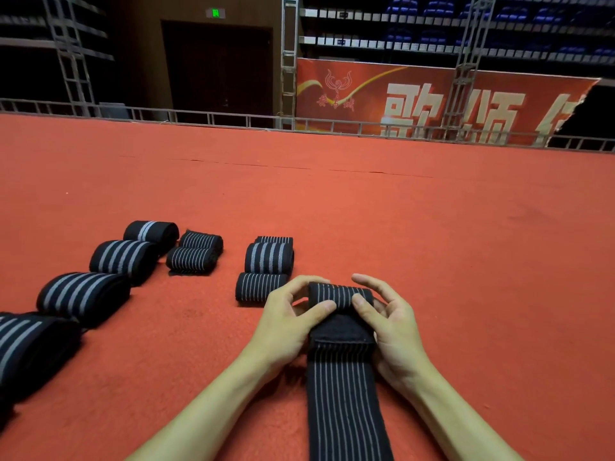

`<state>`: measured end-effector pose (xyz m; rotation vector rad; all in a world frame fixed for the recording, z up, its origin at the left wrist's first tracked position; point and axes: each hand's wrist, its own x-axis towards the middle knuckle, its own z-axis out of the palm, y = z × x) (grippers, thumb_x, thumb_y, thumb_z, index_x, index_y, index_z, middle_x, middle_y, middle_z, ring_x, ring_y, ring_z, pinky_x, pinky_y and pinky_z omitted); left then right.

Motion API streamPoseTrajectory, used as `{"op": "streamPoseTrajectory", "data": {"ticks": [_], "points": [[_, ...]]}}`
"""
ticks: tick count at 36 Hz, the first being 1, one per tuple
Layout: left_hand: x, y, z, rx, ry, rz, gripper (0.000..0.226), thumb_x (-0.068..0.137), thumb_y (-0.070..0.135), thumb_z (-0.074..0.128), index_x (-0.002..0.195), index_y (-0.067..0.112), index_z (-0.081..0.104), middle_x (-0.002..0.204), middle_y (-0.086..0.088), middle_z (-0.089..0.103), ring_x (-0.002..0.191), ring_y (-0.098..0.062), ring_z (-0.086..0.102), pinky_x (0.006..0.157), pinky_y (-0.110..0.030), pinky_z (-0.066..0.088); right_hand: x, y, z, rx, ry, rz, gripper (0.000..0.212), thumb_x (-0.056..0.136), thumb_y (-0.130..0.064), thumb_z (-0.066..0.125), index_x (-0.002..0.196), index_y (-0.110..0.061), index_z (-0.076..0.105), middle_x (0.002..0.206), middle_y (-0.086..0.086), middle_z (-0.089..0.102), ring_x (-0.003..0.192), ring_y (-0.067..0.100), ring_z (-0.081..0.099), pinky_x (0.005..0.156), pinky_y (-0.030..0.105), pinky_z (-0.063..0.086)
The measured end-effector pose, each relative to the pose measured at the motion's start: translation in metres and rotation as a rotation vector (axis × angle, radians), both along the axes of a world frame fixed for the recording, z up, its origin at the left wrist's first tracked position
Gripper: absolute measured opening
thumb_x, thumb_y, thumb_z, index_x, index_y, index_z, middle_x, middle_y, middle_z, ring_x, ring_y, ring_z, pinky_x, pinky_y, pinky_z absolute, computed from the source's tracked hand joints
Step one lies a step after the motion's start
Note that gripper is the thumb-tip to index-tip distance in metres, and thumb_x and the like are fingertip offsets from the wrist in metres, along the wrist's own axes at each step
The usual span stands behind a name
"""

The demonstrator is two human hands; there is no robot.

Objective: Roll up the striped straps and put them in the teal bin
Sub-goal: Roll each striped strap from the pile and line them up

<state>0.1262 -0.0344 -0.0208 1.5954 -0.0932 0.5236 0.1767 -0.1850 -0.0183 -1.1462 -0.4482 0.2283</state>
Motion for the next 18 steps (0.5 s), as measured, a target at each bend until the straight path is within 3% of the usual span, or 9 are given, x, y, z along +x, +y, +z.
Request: {"op": "streamPoseTrajectory", "data": {"ticks": [4,7,10,13,16,18], "points": [[-0.0011,0.0009,-0.0019,0.048,-0.049,0.007,0.031,0.083,-0.007,0.071,0.105,0.015,0.068,0.099,-0.002,0.072,0.092,-0.009,0.067,0.080,-0.020,0.051,-0.0005,-0.0009,0.0006,-0.009,0.030,0.054,0.039,0.076,-0.012,0.067,0.114,-0.009,0.063,0.090,0.016,0.072,0.078,0.022,0.068,0.069,0.031,0.059],[-0.0003,0.0024,-0.0040,0.093,-0.077,0.022,0.035,0.079,-0.005,0.071,0.101,0.022,0.069,0.101,0.010,0.072,0.097,-0.009,0.066,0.086,-0.019,0.050,-0.0003,0.0003,-0.0025,-0.033,0.047,0.088,0.030,0.076,-0.010,0.078,0.103,-0.018,0.067,0.092,0.016,0.070,0.079,0.024,0.066,0.071,0.035,0.058],[0.0005,0.0022,-0.0054,0.126,-0.071,0.023,0.039,0.079,-0.006,0.071,0.100,0.026,0.070,0.103,0.009,0.072,0.099,-0.013,0.067,0.086,-0.020,0.050,0.0014,0.0014,-0.0064,-0.067,0.005,0.052,0.023,0.074,-0.014,0.077,0.093,-0.025,0.070,0.092,0.015,0.068,0.084,0.027,0.063,0.078,0.040,0.054],[0.0013,0.0020,-0.0061,0.135,-0.035,0.023,0.032,0.077,0.011,0.072,0.103,0.028,0.069,0.104,0.008,0.071,0.099,-0.011,0.066,0.089,-0.025,0.052,0.0035,-0.0004,-0.0073,-0.069,-0.055,0.024,0.024,0.074,-0.011,0.078,0.092,-0.024,0.070,0.093,0.014,0.068,0.087,0.027,0.062,0.082,0.044,0.052],[0.0013,-0.0011,-0.0059,-0.010,0.100,-0.053,0.026,0.082,0.031,0.073,0.108,0.032,0.068,0.105,0.001,0.069,0.093,-0.009,0.065,0.078,-0.028,0.054,0.0038,-0.0015,-0.0077,-0.078,-0.106,0.020,0.023,0.073,-0.010,0.072,0.091,-0.024,0.069,0.092,0.013,0.067,0.085,0.025,0.063,0.078,0.042,0.054],[0.0008,-0.0042,-0.0054,-0.085,0.177,-0.071,0.018,0.086,0.045,0.069,0.099,0.034,0.069,0.095,0.004,0.068,0.087,-0.013,0.062,0.070,-0.029,0.049,0.0045,-0.0016,-0.0088,-0.078,-0.119,0.016,0.023,0.072,-0.008,0.072,0.090,-0.023,0.069,0.089,0.008,0.067,0.082,0.022,0.063,0.073,0.036,0.056]]}}
